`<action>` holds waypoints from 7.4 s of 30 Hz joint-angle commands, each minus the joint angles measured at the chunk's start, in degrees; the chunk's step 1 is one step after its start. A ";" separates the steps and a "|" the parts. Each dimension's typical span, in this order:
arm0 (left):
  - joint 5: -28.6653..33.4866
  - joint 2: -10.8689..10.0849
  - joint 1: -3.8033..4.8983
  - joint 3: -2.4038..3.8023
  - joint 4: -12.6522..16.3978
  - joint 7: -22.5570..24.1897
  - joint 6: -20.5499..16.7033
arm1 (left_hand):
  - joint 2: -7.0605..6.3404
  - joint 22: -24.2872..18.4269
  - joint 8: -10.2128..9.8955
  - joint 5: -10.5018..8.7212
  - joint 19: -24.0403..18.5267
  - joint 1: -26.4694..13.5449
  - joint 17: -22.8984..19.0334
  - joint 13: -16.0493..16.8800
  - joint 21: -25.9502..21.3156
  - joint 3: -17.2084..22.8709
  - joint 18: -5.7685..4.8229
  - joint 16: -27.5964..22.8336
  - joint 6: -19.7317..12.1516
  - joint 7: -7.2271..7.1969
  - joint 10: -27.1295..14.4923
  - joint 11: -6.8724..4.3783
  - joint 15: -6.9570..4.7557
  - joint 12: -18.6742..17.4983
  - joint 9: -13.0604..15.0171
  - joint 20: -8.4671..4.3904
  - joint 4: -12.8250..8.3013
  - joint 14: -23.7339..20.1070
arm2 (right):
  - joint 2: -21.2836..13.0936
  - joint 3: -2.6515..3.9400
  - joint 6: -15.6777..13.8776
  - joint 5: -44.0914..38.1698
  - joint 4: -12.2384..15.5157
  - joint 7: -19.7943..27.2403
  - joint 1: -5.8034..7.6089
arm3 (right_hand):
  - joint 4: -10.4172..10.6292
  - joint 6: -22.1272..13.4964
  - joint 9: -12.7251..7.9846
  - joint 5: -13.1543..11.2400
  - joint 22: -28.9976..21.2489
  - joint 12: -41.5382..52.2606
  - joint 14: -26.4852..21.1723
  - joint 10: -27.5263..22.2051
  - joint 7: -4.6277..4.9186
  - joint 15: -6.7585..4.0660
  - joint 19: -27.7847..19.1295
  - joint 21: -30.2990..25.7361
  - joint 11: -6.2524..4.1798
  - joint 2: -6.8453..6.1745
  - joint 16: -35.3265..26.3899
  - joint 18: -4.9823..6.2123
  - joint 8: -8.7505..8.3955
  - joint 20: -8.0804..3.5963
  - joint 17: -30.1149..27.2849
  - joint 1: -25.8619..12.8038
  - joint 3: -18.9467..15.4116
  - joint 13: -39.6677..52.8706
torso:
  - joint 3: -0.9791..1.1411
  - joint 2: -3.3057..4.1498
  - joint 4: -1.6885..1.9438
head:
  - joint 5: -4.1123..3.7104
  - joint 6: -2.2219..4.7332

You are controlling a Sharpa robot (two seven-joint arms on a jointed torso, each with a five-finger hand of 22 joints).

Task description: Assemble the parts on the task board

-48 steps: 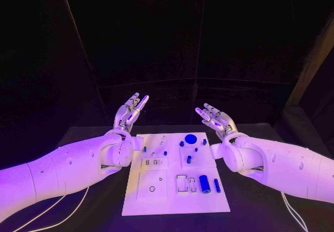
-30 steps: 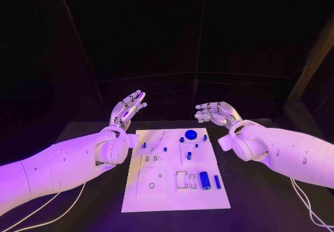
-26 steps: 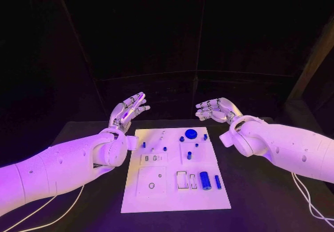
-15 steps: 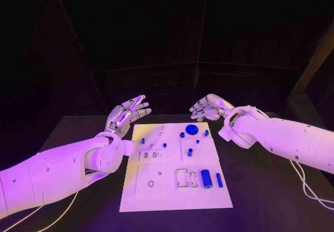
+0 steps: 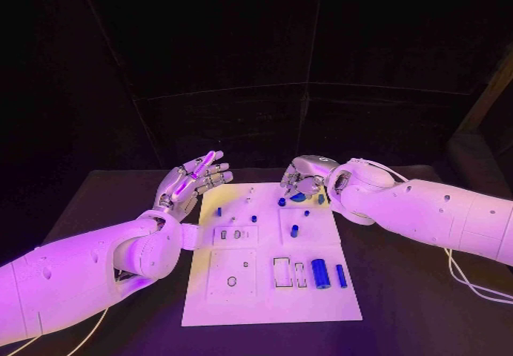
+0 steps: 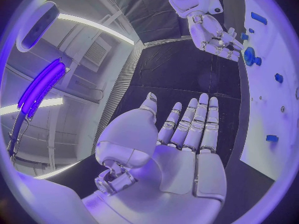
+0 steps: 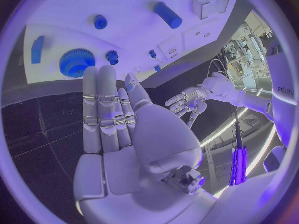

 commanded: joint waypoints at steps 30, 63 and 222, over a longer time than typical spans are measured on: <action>1.06 -1.18 0.73 0.08 2.45 6.76 1.95 | 0.39 -0.20 -0.13 0.24 1.01 1.14 -0.35 -0.02 0.21 0.68 0.52 -0.63 0.27 7.01 0.62 0.02 -0.02 -0.01 -0.23 0.04 -0.75 0.58 | 3.25 0.06 8.75 -10.92 -2.36 -4.33 0.49 | -0.12 -0.43 0.04 0.51 12.08 0.01 0.28 -1.15 -0.36 0.20 0.63 11.53 0.09 1.20 13.58 -0.53 -0.01 0.50 12.06 -0.31 0.45 0.10 | 0.15 2.26 0.51 | 0.13 -0.33; 1.15 -1.23 1.08 0.08 1.82 5.65 2.57 | 0.63 -0.46 -0.46 0.24 0.71 1.31 -0.56 -0.08 -0.08 1.01 0.42 -1.01 -0.17 7.04 0.11 0.10 0.07 -0.42 -0.35 0.04 -1.01 0.44 | 4.31 0.09 -5.81 -7.66 -1.02 -3.46 0.48 | -0.27 3.97 0.11 -0.15 23.94 -0.07 0.65 3.10 -1.14 -0.53 4.05 20.45 -0.98 2.96 23.78 -2.21 0.21 -0.16 22.06 0.97 7.10 0.11 | 0.33 2.59 0.69 | -0.02 -0.20; 1.16 -0.55 2.42 0.05 0.39 4.10 4.66 | 0.58 -0.99 -0.96 0.24 -0.17 1.62 -0.84 -0.13 -0.72 1.54 0.26 -1.67 -0.90 7.06 -0.82 0.18 0.21 -1.09 -0.44 0.03 -1.73 0.21 | 2.06 2.57 9.04 -0.74 -6.31 -10.20 0.47 | 24.83 -5.52 0.34 3.10 45.91 67.64 4.05 13.34 -1.51 -0.94 11.98 33.58 -2.28 -12.31 47.84 -5.80 2.91 -0.19 56.31 3.03 11.31 68.29 | 0.81 3.03 -0.38 | -0.50 -0.44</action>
